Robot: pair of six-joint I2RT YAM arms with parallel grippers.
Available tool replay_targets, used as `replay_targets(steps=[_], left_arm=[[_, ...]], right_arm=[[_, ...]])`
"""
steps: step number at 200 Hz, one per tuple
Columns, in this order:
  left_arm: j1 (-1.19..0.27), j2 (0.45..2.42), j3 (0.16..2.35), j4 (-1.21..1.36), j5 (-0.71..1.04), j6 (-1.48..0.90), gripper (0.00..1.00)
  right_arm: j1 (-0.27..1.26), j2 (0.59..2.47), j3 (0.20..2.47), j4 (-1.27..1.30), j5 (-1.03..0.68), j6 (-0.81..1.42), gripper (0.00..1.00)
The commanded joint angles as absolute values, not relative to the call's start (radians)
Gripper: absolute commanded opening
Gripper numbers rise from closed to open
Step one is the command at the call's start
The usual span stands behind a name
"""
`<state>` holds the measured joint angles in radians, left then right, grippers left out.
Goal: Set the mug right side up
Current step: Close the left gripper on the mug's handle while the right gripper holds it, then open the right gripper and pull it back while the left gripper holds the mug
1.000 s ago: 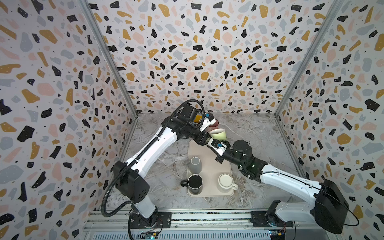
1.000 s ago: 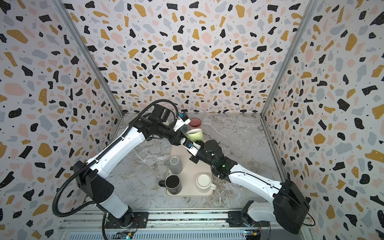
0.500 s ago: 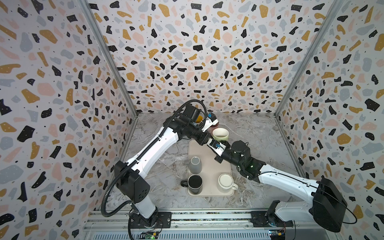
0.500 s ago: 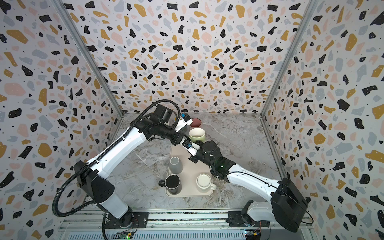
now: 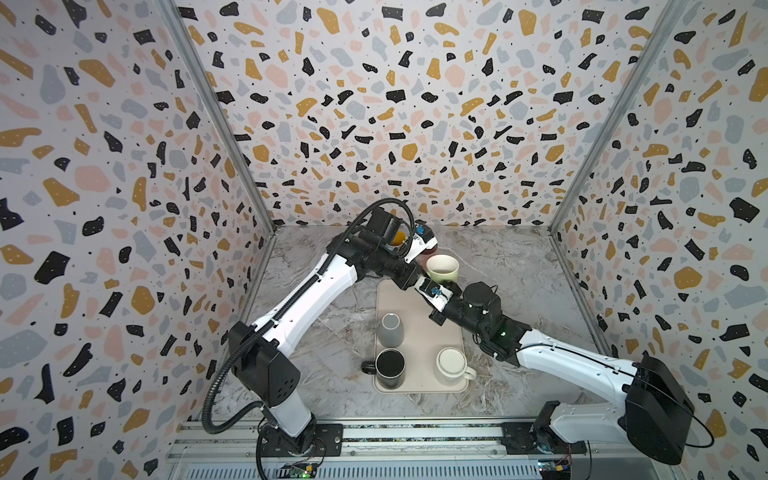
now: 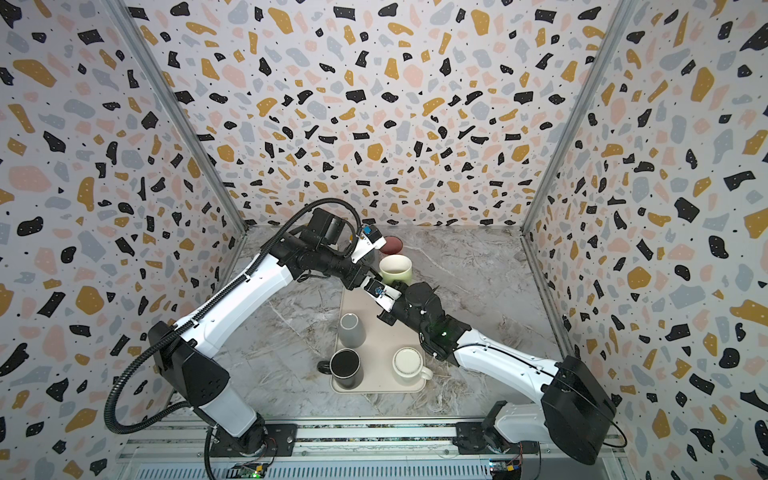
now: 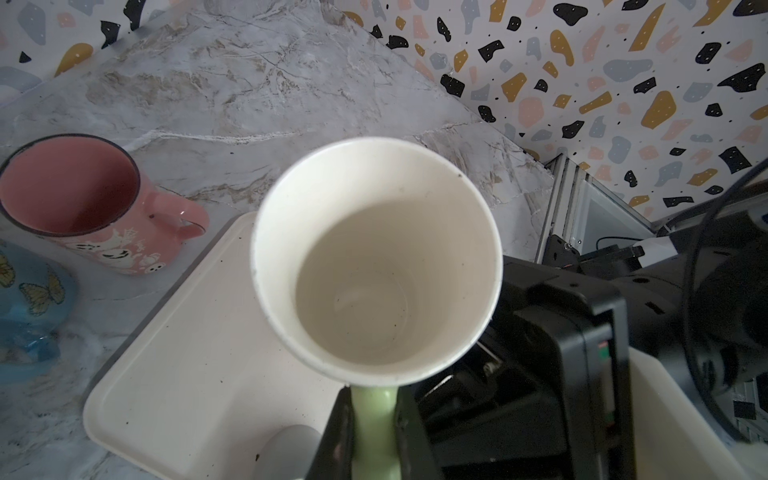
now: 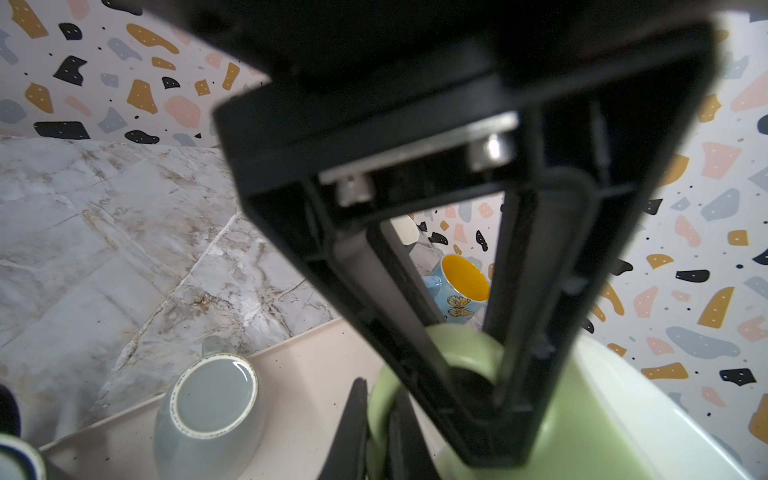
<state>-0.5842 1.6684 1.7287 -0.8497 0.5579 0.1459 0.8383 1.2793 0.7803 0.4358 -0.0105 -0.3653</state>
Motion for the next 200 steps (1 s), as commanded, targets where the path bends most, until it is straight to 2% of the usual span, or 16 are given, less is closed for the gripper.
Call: replay_targets(steps=[1, 12, 23, 46, 80, 140, 200], left_arm=[[-0.574, 1.647, 1.730, -0.823, 0.508, 0.177, 0.00], [-0.574, 1.650, 1.732, -0.818, 0.505, 0.173, 0.00], [-0.574, 1.649, 1.733, -0.816, 0.500, 0.172, 0.00], [-0.574, 1.650, 1.734, -0.811, 0.488, 0.168, 0.00], [-0.574, 1.650, 1.732, -0.793, 0.475, 0.158, 0.00], [-0.547, 1.632, 1.704, -0.677, 0.386, 0.081, 0.00], [-0.459, 1.492, 1.473, -0.414, 0.242, -0.029, 0.00]], right_arm=[[0.836, 1.200, 0.793, 0.547, 0.017, -0.366, 0.09], [0.836, 1.200, 0.793, 0.545, 0.023, -0.365, 0.11], [0.835, 1.200, 0.792, 0.545, 0.026, -0.367, 0.19], [0.836, 1.198, 0.789, 0.548, 0.036, -0.367, 0.29], [0.836, 1.195, 0.787, 0.546, 0.047, -0.366, 0.34], [0.836, 1.141, 0.777, 0.471, 0.085, -0.358, 0.35], [0.834, 1.059, 0.738, 0.452, 0.144, -0.330, 0.33]])
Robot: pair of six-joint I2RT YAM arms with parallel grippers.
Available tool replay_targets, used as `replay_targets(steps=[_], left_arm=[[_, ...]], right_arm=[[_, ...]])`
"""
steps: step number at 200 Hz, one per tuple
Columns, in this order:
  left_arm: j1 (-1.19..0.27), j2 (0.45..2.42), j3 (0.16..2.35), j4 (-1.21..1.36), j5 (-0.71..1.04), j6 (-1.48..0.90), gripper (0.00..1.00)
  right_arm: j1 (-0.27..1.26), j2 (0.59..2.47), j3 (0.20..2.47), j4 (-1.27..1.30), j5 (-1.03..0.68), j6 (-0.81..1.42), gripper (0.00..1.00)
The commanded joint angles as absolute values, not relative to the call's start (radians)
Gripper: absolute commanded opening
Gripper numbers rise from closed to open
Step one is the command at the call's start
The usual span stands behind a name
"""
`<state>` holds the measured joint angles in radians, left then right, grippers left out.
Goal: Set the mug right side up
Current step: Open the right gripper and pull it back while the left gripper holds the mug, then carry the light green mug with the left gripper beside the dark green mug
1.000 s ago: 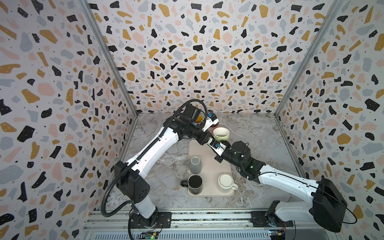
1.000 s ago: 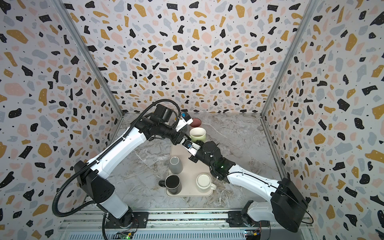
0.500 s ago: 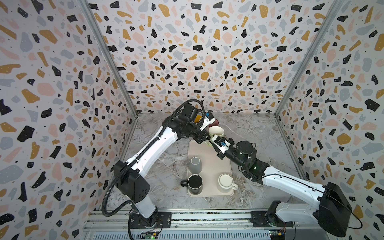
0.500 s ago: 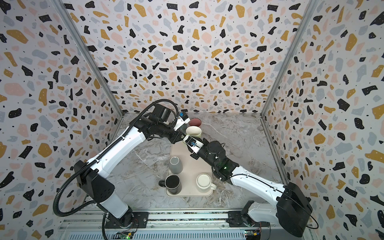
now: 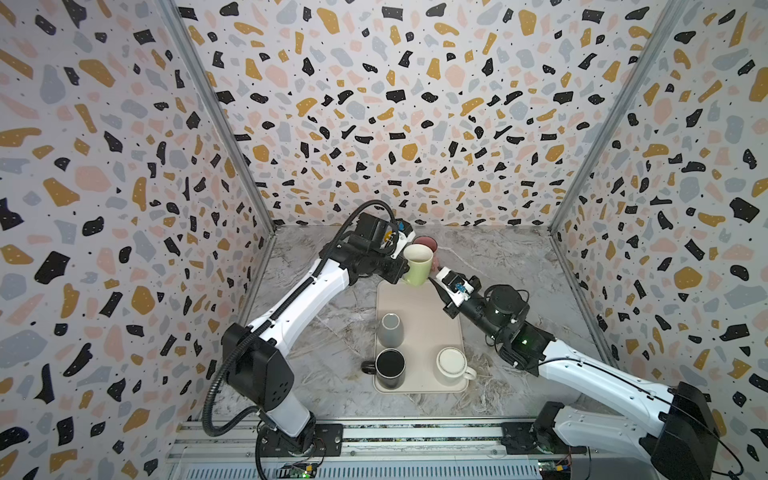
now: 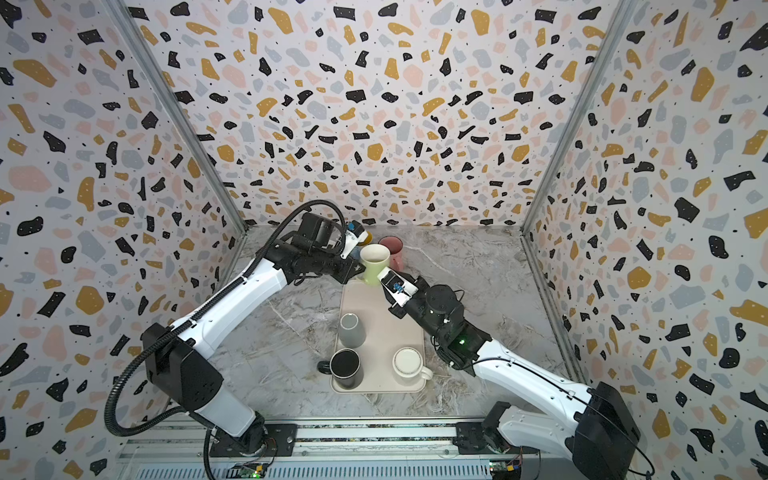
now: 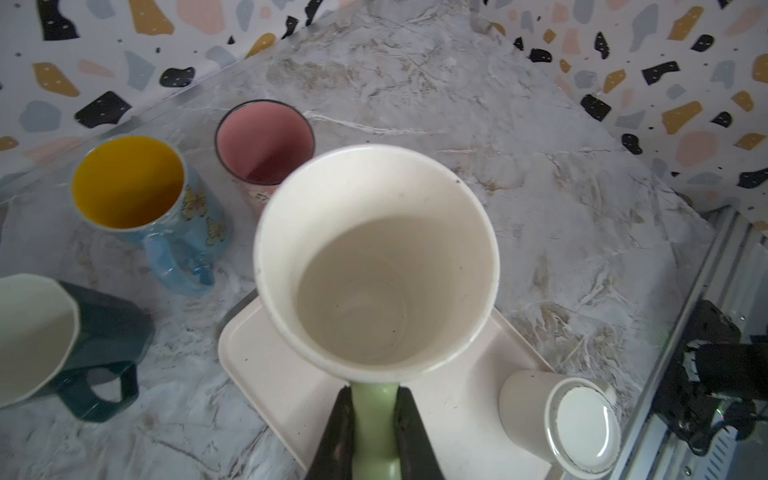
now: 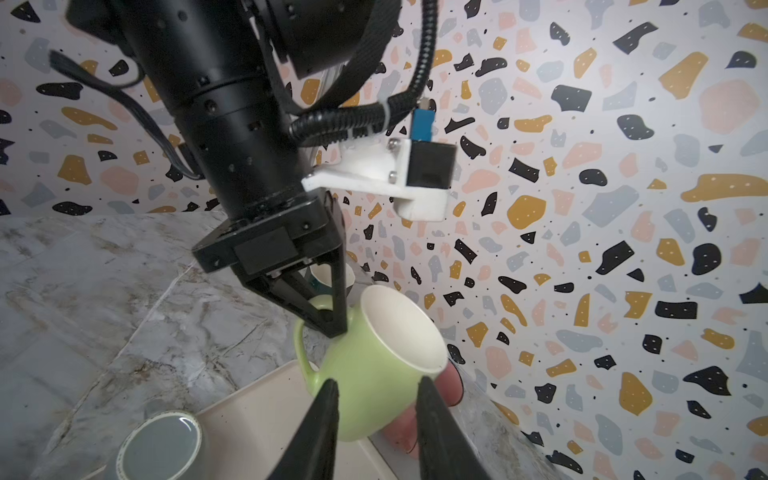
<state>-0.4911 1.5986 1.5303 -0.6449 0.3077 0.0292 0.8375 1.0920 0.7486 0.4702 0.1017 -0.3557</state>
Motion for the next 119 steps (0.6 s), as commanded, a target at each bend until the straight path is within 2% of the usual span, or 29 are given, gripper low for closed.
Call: replay_targets(steps=[1, 72, 119], left_arm=[[-0.457, 1.488, 1.466, -0.410, 0.238, -0.030, 0.00], [-0.400, 1.371, 1.257, -0.301, 0.036, -0.089, 0.00], [-0.338, 1.260, 1.067, -0.137, -0.110, -0.180, 0.00]], right_arm=[[0.834, 1.059, 0.737, 0.452, 0.145, -0.331, 0.33], [0.828, 1.060, 0.729, 0.435, 0.174, -0.299, 0.32], [0.821, 1.080, 0.729, 0.428, 0.172, -0.252, 0.32]])
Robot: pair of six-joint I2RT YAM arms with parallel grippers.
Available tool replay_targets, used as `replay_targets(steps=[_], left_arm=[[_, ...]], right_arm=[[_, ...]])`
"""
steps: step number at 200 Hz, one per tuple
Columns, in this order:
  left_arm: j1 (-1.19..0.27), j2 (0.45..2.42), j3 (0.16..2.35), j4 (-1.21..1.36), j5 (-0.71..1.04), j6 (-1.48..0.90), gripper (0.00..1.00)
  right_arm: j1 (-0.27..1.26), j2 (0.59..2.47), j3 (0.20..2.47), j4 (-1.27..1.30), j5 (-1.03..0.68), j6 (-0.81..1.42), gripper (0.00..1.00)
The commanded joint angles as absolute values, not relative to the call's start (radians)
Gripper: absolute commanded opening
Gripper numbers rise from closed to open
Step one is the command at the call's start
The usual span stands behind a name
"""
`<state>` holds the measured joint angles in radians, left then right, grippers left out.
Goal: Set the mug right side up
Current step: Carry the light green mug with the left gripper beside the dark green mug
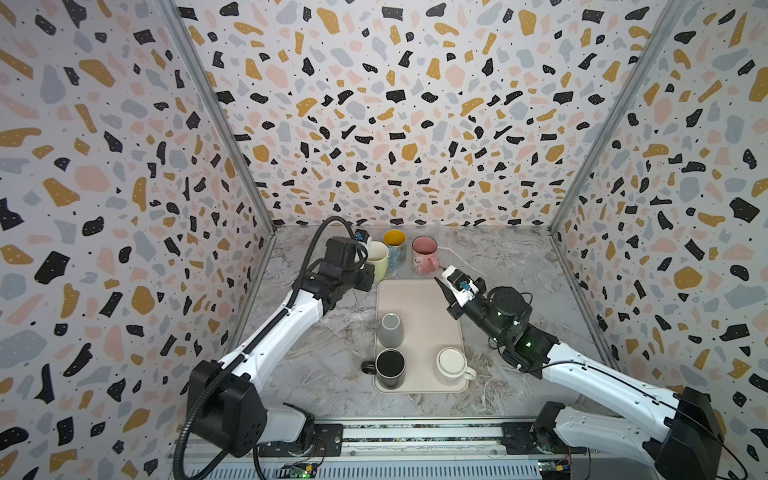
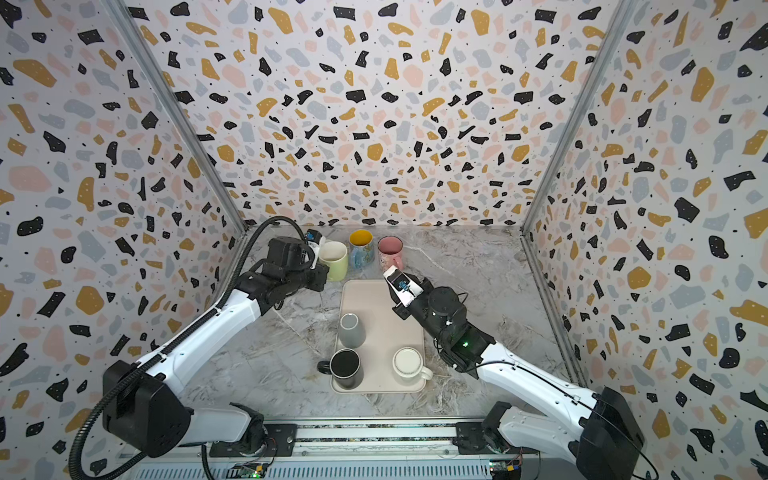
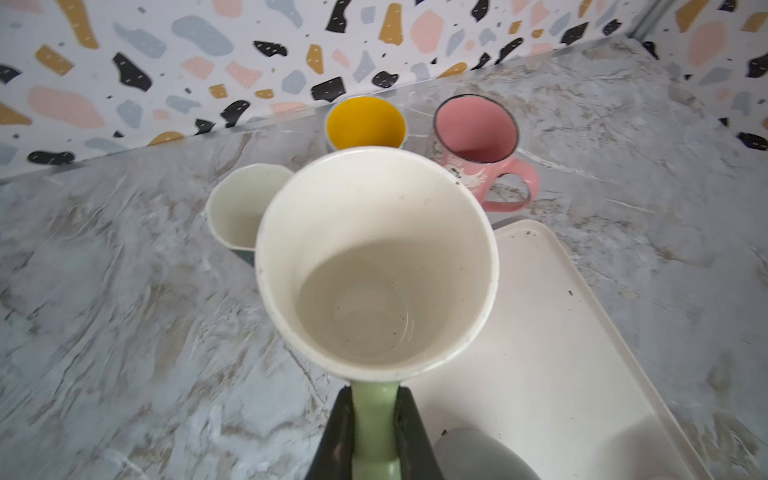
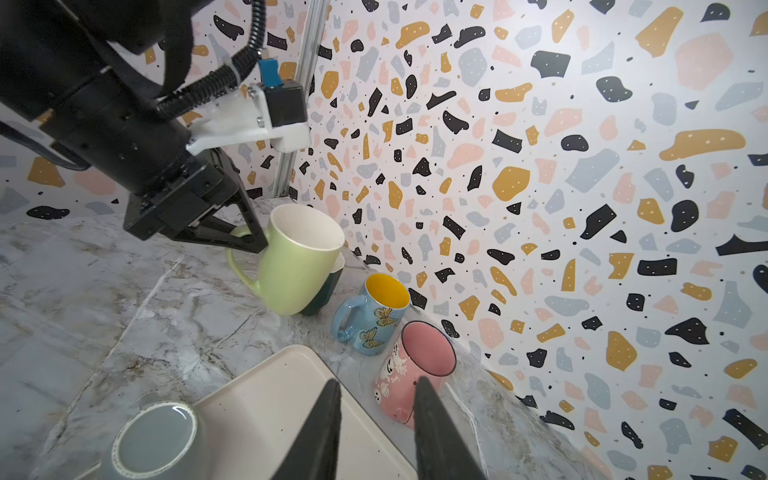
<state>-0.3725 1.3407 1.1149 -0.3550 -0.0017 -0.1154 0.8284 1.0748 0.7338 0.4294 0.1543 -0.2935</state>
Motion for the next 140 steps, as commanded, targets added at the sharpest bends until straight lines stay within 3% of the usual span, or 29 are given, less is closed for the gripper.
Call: replay_targets(steps=[1, 53, 140], left_arm=[[-0.336, 1.257, 1.063, -0.134, -0.113, -0.181, 0.00], [-0.253, 1.205, 0.941, -0.035, -0.180, -0.231, 0.00], [-0.186, 1.330, 0.851, 0.168, -0.271, -0.305, 0.00]], right_arm=[[0.821, 1.081, 0.729, 0.429, 0.172, -0.251, 0.32], [0.809, 1.098, 0.732, 0.431, 0.164, -0.235, 0.31], [0.790, 1.104, 0.735, 0.428, 0.156, -0.221, 0.31]])
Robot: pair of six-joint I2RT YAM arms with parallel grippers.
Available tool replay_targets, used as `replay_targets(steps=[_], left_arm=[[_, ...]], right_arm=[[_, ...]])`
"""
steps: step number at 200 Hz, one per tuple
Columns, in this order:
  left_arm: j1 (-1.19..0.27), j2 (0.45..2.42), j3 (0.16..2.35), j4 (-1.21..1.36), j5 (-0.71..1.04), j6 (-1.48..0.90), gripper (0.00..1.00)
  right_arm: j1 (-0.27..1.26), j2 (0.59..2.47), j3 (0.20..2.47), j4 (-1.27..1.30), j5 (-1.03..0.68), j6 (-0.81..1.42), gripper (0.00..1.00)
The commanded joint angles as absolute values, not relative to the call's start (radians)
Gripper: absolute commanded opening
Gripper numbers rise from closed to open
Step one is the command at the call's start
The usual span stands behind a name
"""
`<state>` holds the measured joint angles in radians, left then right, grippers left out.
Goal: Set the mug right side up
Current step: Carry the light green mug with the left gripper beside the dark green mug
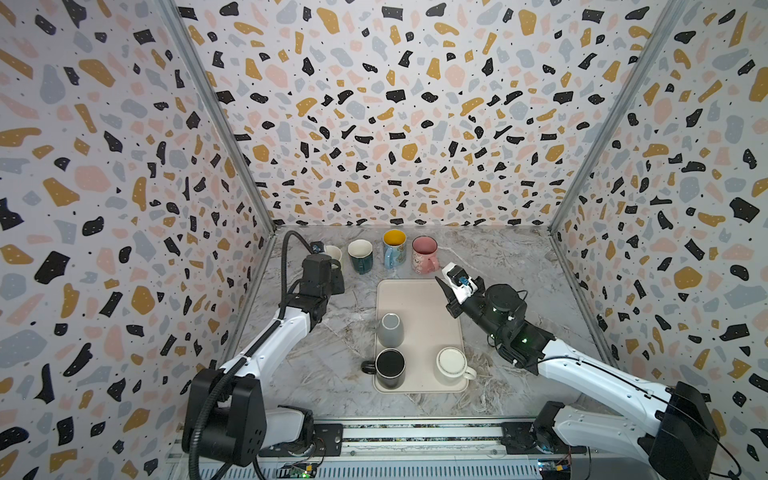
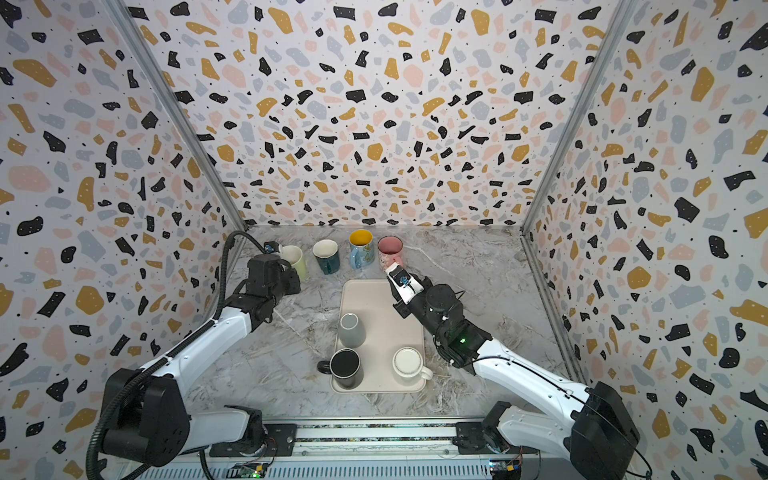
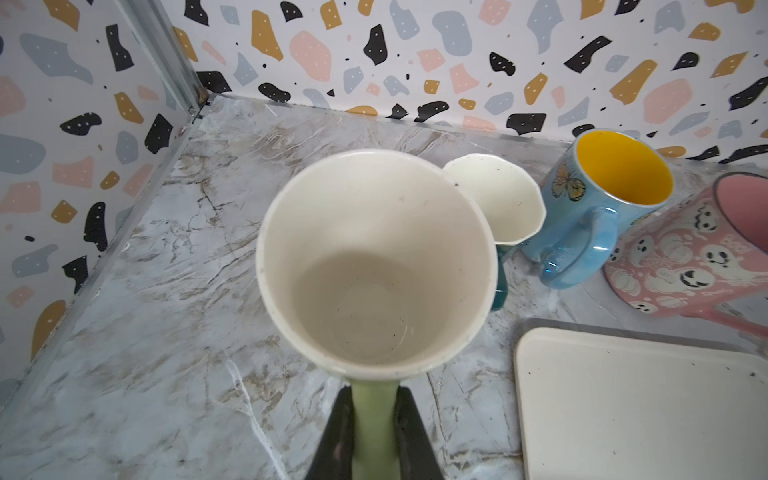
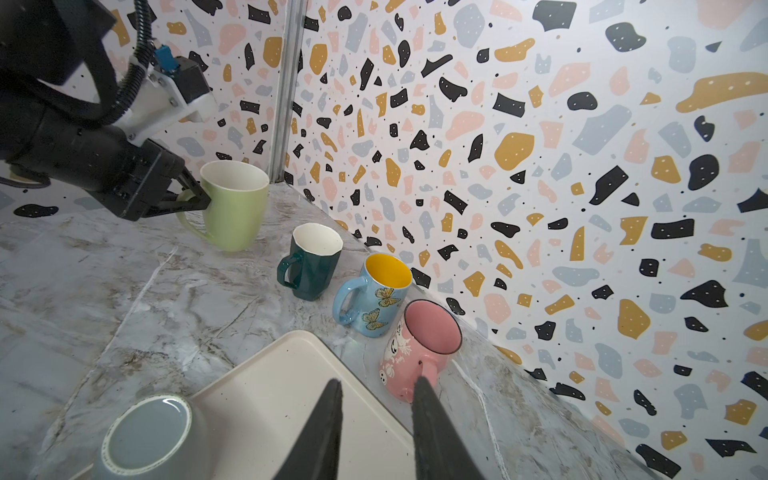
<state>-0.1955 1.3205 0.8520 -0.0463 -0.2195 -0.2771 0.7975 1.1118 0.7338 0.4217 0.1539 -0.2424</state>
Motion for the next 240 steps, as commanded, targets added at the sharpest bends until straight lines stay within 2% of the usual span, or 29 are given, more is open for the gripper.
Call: replay_targets(steps=[1, 101, 240], left_arm=[[-0.186, 1.331, 0.851, 0.170, -0.271, -0.306, 0.00], [-0.161, 1.524, 0.846, 0.373, -0.221, -0.321, 0.00], [-0.151, 1.669, 0.866, 0.448, -0.180, -0.318, 0.00]], right_arm=[[0.790, 1.104, 0.735, 0.427, 0.156, -0.221, 0.31], [0.775, 1.104, 0.729, 0.425, 0.155, -0.204, 0.31], [0.768, 1.104, 0.729, 0.415, 0.161, -0.181, 0.31]])
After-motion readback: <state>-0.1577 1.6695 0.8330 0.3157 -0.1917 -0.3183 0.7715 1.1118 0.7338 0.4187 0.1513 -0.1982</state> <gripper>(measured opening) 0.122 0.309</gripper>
